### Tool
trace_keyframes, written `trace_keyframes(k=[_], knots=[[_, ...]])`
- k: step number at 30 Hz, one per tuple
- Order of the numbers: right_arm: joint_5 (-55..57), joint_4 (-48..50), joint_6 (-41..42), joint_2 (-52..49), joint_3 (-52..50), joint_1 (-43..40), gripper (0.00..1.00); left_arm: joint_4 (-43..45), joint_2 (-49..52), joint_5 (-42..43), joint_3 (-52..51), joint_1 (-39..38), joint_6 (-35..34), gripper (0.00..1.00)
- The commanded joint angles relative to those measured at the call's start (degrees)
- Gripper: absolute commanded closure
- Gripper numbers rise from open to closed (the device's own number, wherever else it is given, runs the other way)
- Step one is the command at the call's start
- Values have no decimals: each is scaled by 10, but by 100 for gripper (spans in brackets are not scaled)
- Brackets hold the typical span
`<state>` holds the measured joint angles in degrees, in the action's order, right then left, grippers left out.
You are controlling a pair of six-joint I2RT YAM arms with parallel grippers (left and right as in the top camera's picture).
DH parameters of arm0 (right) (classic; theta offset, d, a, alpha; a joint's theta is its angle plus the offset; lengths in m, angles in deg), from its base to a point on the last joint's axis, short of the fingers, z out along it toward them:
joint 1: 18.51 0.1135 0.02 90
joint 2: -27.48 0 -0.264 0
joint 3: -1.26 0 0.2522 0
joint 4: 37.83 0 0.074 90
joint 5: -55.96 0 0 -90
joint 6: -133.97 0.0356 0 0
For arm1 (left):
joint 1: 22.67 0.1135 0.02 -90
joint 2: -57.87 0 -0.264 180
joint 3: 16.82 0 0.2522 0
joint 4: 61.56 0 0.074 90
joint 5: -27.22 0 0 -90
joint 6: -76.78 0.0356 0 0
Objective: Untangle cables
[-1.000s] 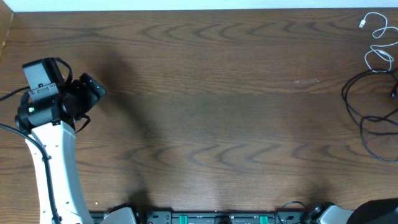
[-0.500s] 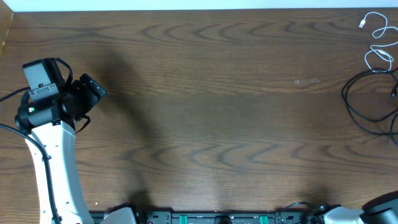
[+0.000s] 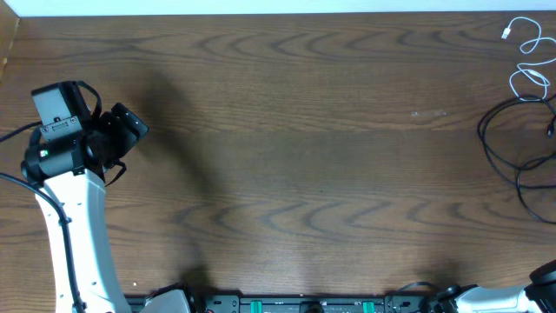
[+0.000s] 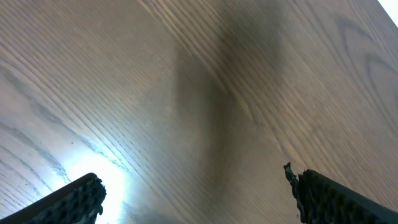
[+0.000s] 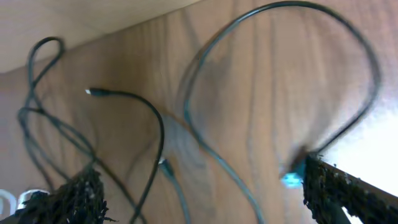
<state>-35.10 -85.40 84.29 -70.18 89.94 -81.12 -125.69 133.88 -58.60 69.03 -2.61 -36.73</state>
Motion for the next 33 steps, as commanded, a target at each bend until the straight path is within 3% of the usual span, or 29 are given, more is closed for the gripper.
trace_keyframes(k=[1,8,15,20,26,33], knots=[[-81,-13,-17,7,50,-3,1,-2,0,-1,4,1,8,1],[-237,-134,-110,8,199,15,1,8,0,-1,4,1,8,1],[-337,-281,-216,43,344,87,1,38,0,13,4,1,8,1],[-337,-343,-287,96,384,188,1,40,0,41,4,1,11,1],[-296,-388,-391,148,383,356,1,65,0,101,5,-16,84,1],[-230,-455,-407,166,383,512,1,47,0,102,4,-24,85,2]])
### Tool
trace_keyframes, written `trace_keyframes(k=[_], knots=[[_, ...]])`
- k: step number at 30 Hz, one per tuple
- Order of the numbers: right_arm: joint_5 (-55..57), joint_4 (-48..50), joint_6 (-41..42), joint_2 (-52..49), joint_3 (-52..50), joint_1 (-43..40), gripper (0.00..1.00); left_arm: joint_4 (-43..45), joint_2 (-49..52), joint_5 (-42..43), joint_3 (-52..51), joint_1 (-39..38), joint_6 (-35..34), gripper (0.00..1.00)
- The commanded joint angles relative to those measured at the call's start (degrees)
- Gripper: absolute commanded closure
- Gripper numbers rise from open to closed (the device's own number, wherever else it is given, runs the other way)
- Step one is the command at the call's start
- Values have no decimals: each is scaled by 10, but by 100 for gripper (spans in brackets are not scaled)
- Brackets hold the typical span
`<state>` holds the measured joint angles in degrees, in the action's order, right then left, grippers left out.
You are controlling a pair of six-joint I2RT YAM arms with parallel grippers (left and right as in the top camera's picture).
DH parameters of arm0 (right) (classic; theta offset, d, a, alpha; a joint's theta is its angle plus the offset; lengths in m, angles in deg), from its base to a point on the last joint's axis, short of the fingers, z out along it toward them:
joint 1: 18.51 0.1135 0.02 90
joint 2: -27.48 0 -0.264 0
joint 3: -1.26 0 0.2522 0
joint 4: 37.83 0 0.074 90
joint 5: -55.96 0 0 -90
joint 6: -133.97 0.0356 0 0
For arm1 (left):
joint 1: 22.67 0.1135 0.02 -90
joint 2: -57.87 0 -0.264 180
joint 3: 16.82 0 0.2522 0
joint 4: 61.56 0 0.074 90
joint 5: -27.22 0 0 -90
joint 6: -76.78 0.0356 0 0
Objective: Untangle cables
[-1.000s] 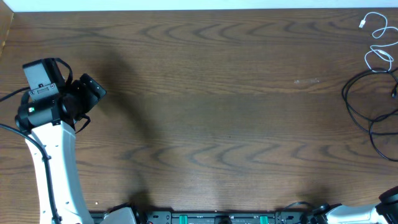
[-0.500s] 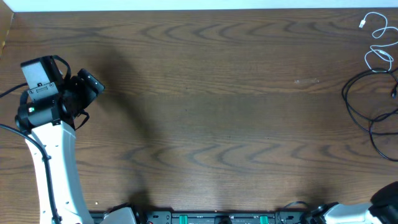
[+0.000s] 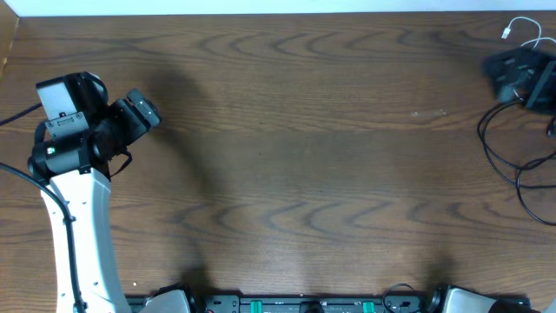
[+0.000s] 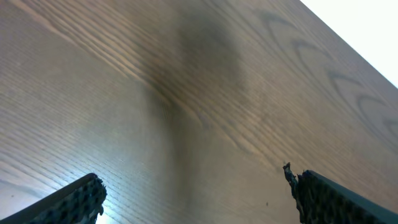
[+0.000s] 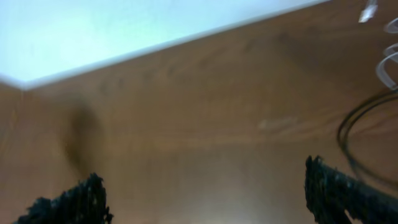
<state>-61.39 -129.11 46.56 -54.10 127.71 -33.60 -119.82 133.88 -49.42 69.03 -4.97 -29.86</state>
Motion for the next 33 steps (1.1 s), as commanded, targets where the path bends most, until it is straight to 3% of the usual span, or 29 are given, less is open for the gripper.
trace_keyframes(k=[1,10,22,29,33], knots=[[33,-31,-31,5,6,52,1,-23,0,10,4,0,16,2],[79,-75,-52,8,6,140,1,-67,0,10,4,0,16,2],[76,-82,-52,11,6,148,1,-67,0,10,4,0,16,2],[73,-104,45,11,6,148,1,-67,0,10,4,0,16,2],[80,-108,39,11,6,148,1,-67,0,10,4,0,16,2]])
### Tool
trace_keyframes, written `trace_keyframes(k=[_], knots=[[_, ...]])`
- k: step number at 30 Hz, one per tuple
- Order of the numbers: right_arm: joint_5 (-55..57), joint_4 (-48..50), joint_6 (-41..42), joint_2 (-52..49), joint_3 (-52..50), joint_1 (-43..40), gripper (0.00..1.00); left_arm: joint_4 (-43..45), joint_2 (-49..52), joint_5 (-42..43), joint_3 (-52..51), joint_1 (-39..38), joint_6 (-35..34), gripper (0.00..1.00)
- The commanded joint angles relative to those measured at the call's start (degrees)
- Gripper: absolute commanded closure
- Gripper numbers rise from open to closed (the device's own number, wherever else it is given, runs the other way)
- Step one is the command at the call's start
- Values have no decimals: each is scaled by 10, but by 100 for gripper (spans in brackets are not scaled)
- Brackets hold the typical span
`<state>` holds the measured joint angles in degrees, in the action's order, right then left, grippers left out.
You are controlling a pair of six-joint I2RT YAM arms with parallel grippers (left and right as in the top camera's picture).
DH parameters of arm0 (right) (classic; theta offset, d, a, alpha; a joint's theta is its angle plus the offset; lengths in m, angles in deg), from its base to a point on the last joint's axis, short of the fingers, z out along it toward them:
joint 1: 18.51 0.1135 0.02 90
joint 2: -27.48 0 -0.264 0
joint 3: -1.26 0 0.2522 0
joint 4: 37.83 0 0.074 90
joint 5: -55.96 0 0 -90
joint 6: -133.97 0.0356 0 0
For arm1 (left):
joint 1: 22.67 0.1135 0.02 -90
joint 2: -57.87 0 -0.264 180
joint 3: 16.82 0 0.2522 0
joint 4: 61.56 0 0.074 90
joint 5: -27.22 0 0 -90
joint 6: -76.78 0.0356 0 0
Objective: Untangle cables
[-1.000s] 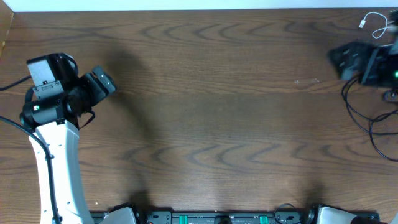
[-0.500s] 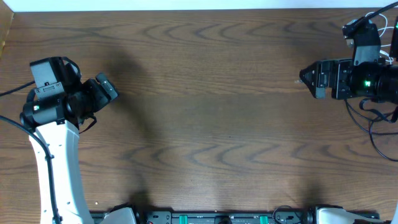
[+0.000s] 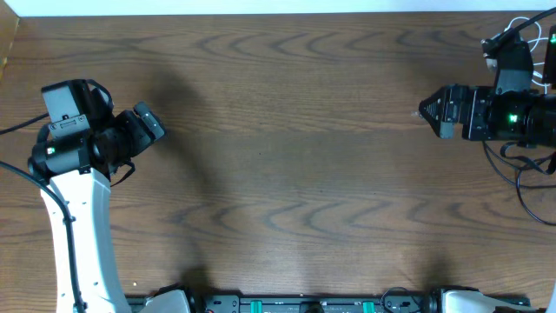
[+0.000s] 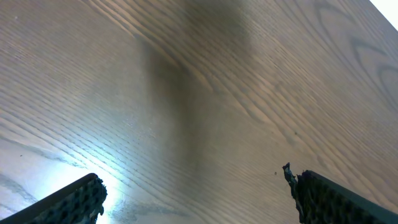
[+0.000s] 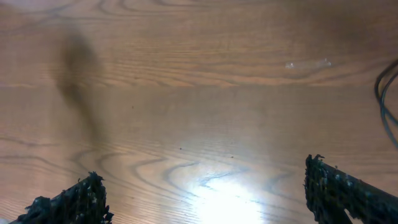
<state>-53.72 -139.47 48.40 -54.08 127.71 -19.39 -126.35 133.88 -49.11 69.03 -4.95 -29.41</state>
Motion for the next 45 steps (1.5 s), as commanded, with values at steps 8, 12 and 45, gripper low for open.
trace_keyframes(k=[8,12,45], knots=[[14,-4,-42,11,5,6,1,-2,0,7,4,-1,12,2],[16,1,-64,12,-6,6,1,-2,0,7,4,-1,12,2],[56,534,-66,543,-706,6,1,-2,0,7,4,-1,11,2]])
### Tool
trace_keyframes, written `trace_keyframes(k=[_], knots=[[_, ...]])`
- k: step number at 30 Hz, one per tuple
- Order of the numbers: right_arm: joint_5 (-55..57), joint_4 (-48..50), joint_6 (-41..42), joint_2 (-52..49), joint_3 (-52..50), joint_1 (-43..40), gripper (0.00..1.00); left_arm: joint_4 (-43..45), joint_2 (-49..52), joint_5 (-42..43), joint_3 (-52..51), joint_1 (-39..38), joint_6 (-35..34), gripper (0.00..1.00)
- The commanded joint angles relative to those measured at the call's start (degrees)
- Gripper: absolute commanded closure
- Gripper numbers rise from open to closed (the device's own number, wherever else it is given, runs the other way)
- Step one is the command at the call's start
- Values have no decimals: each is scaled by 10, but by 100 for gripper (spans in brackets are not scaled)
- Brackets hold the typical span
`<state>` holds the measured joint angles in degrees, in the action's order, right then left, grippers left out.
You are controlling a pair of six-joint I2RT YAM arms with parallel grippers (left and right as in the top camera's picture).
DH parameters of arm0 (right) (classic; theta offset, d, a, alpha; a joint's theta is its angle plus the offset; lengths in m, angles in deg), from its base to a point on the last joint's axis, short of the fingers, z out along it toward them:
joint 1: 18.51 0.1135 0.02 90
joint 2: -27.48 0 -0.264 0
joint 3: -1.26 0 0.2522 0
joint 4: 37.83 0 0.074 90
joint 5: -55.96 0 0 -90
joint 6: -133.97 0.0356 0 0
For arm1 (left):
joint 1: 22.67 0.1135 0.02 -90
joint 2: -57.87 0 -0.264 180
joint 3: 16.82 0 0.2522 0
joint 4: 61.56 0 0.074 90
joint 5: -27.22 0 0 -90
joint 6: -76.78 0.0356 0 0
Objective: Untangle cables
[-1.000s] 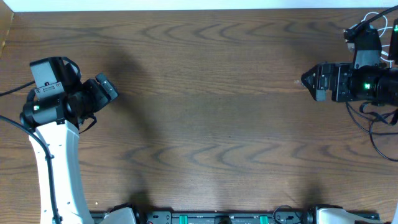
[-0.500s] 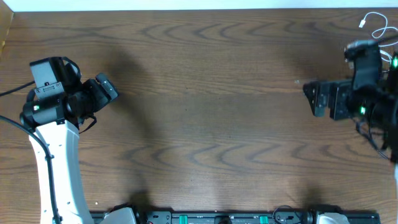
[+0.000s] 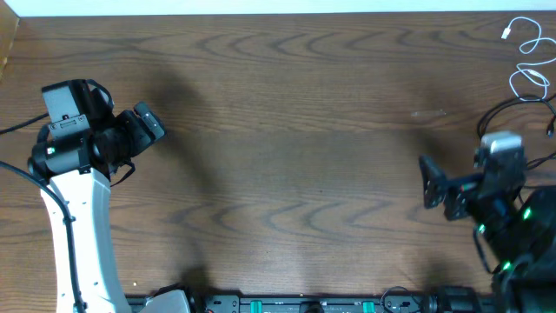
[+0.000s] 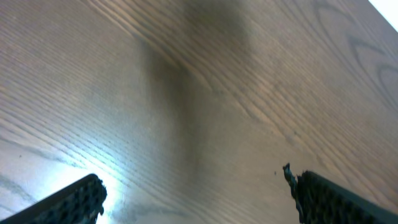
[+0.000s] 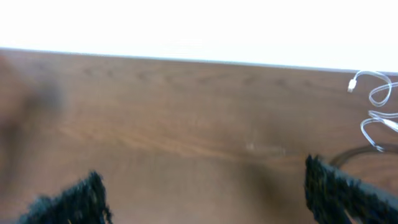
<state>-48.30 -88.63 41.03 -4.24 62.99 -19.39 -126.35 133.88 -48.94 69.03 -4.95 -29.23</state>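
Note:
A thin white cable (image 3: pixel 506 34) lies coiled at the table's far right corner. A black cable (image 3: pixel 496 110) loops just in front of it, running off the right edge. My right gripper (image 3: pixel 428 181) is open and empty, left of the black loops and pointing left. In the right wrist view the gripper (image 5: pixel 202 196) is over bare wood, with the white cable (image 5: pixel 352 84) and a black arc (image 5: pixel 351 152) off to the right. My left gripper (image 3: pixel 149 124) stands open at the far left, with only wood under it (image 4: pixel 193 193).
The wooden table (image 3: pixel 295 130) stretches between the two arms. Its far edge meets a white wall (image 5: pixel 186 25). The arms' base rail (image 3: pixel 295 304) runs along the near edge.
My right arm has moved from the upper right, where it covered the cables, to the lower right. Both cables show again and lie as before. The left arm has not moved.
At first my right arm was almost out of the overhead view, its camera close over the black cable. Then it sat at the far right corner, then mid right pointing left, and now lower right. The left gripper shifted slightly right. Both grippers stayed open.

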Motion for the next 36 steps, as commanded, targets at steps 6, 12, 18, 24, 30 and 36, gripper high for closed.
trace_keyframes(k=[6,12,18,24,30,36], knots=[[2,155,7,170,-225,6,1,-2,0,5,4,-1,10,2],[2,256,22,251,-353,6,1,-2,0,5,4,-1,10,2],[2,329,38,305,-440,6,1,-2,0,5,4,-1,10,2],[3,352,37,315,-476,7,1,-2,0,5,4,-1,10,2],[2,338,35,315,-476,7,1,-2,0,5,4,-1,10,2],[2,338,38,314,-476,7,1,-2,0,5,4,-1,10,2]])
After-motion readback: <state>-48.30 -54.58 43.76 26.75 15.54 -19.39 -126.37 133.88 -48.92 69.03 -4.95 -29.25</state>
